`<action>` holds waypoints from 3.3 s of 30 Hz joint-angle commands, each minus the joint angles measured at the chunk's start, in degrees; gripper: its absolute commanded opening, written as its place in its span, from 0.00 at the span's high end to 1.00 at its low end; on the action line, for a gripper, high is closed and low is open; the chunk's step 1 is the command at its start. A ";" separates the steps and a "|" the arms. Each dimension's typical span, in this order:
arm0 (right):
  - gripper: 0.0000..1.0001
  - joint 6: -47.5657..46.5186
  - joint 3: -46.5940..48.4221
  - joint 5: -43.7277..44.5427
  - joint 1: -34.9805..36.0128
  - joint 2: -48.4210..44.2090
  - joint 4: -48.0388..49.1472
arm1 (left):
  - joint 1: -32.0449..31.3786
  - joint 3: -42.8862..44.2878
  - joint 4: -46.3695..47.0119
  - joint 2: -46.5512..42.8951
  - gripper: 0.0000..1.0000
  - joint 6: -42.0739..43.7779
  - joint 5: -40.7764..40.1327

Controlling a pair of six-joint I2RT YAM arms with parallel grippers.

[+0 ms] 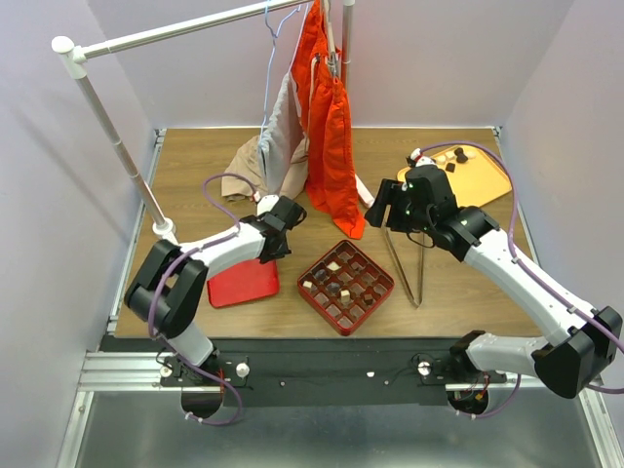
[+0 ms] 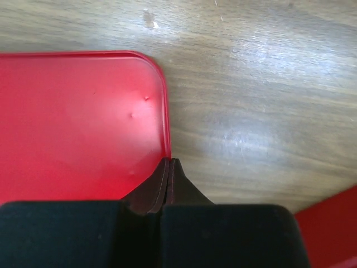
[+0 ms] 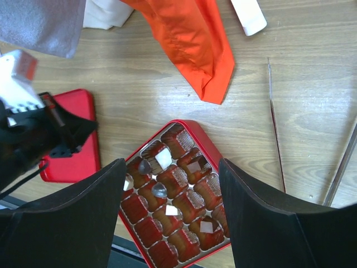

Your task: Pack the chocolate

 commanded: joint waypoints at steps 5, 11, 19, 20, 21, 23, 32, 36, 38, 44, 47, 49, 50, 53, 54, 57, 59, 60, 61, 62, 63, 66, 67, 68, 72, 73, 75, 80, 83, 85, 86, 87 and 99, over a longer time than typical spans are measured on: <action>0.24 0.17 -2.03 -1.55 -0.38 -1.46 0.47 | -0.02 5.18 -5.95 -17.54 1.00 10.77 3.97; 0.24 -1.06 -2.92 -20.95 -9.41 0.46 5.64 | -0.02 9.57 -6.48 -29.32 1.00 15.62 16.72; 0.24 0.78 -3.18 -50.15 -27.97 5.39 12.95 | 0.07 10.55 -0.97 -36.97 1.00 15.62 36.37; 0.24 0.96 -2.92 -51.29 -28.16 5.30 13.21 | 0.07 9.93 0.53 -37.41 1.00 15.01 38.59; 0.24 1.13 -2.92 -52.00 -28.24 5.30 13.48 | 0.07 9.14 2.29 -38.29 1.00 14.40 41.05; 0.23 1.31 -3.18 -53.58 -28.33 5.13 14.00 | 0.07 6.33 10.01 -39.08 1.00 12.55 49.31; 0.24 6.49 -7.75 -65.36 -34.21 0.82 23.58 | 1.73 -1.24 47.26 -38.13 1.00 -9.94 67.00; 0.24 6.41 -8.36 -64.14 -34.31 -0.85 23.68 | 2.97 -0.10 51.87 -36.37 1.00 -13.29 68.32; 0.23 6.06 -10.47 -64.14 -34.22 -1.55 24.37 | 3.49 0.52 53.18 -36.01 1.00 -14.52 68.24; 0.25 10.17 -21.26 -64.06 -34.13 -4.01 31.12 | 4.64 0.87 58.54 -35.31 1.00 -22.42 60.69; 0.25 9.58 -22.86 -57.31 -34.05 -9.45 31.06 | 4.64 1.31 59.69 -34.96 1.00 -28.14 56.64; 0.25 8.52 -22.69 -55.88 -33.87 -12.45 31.06 | 4.64 0.88 61.27 -34.26 1.00 -32.34 55.59; 0.25 8.69 -22.52 -57.35 -33.61 -12.36 32.54 | 4.64 0.27 64.59 -33.99 1.00 -34.11 55.67; 0.24 14.73 -25.23 -64.27 -33.43 -9.47 47.57 | 4.64 -1.76 72.23 -32.59 1.00 -39.65 57.33; 0.24 24.07 -29.85 -65.96 -33.34 -8.42 55.24 | 4.64 -1.94 73.14 -31.89 1.00 -40.27 57.69; 0.25 41.50 -35.77 -68.62 -33.43 -0.35 85.94 | 4.81 -2.20 73.41 -32.32 1.00 -39.84 57.69; 0.24 47.77 -38.59 -68.18 -33.34 6.40 104.57 | 4.90 -1.85 71.66 -32.67 1.00 -38.79 57.34; 0.24 57.03 -39.38 -67.83 -33.34 8.88 113.24 | 4.99 -1.59 71.22 -32.85 1.00 -38.52 57.42; 0.24 62.08 -39.57 -67.48 -33.34 11.52 122.02 | 4.99 -1.24 70.60 -32.93 1.00 -38.43 57.60; 0.24 67.09 -39.13 -66.61 -33.43 15.02 137.25 | 4.99 -1.15 70.34 -33.02 1.00 -38.34 57.69; 0.24 71.05 -38.08 -67.12 -32.21 19.15 137.32 | 5.08 -0.97 69.98 -33.20 1.00 -38.17 57.78; 0.24 69.42 -35.45 -66.33 -30.18 21.90 137.32 | 5.17 -0.27 69.19 -33.55 1.00 -38.08 58.22; 0.24 69.34 -34.31 -66.59 -28.79 22.17 137.23 | 5.25 0.08 69.02 -33.64 1.00 -38.08 58.30; 0.23 69.07 -33.51 -66.51 -28.08 22.26 137.23 | 5.26 0.26 68.84 -33.64 1.00 -38.08 58.39; 0.22 69.33 -28.42 -65.37 -25.53 22.97 137.23 | 5.26 1.49 67.52 -34.25 1.00 -37.55 58.48; 0.22 69.68 -27.45 -65.02 -24.30 23.84 137.23 | 5.26 1.92 67.26 -34.34 1.00 -37.47 58.48; 0.22 69.34 -25.86 -64.23 -22.80 24.46 137.23 | 5.26 2.10 66.91 -34.43 1.00 -37.46 58.74; 0.21 68.46 -22.08 -62.12 -20.25 27.53 137.32 | 5.26 2.45 66.64 -35.13 1.00 -37.82 58.13; 0.21 67.93 -19.63 -61.76 -19.20 27.80 137.32 | 5.26 2.89 66.20 -35.22 1.00 -37.82 58.30; 0.21 66.61 -18.22 -62.29 -17.71 27.28 137.32 | 5.26 2.90 66.11 -35.22 1.00 -37.90 58.22; 0.20 66.35 -17.25 -62.55 -17.35 27.01 137.32 | 5.26 2.72 66.11 -35.22 1.00 -37.99 58.13; 0.20 66.09 -16.89 -62.64 -17.09 27.10 137.32 | 5.26 2.72 66.11 -35.31 1.00 -37.99 58.13; 0.20 64.51 -11.62 -63.25 -12.08 29.30 137.32 | 5.26 3.07 66.55 -35.48 1.00 -38.43 57.69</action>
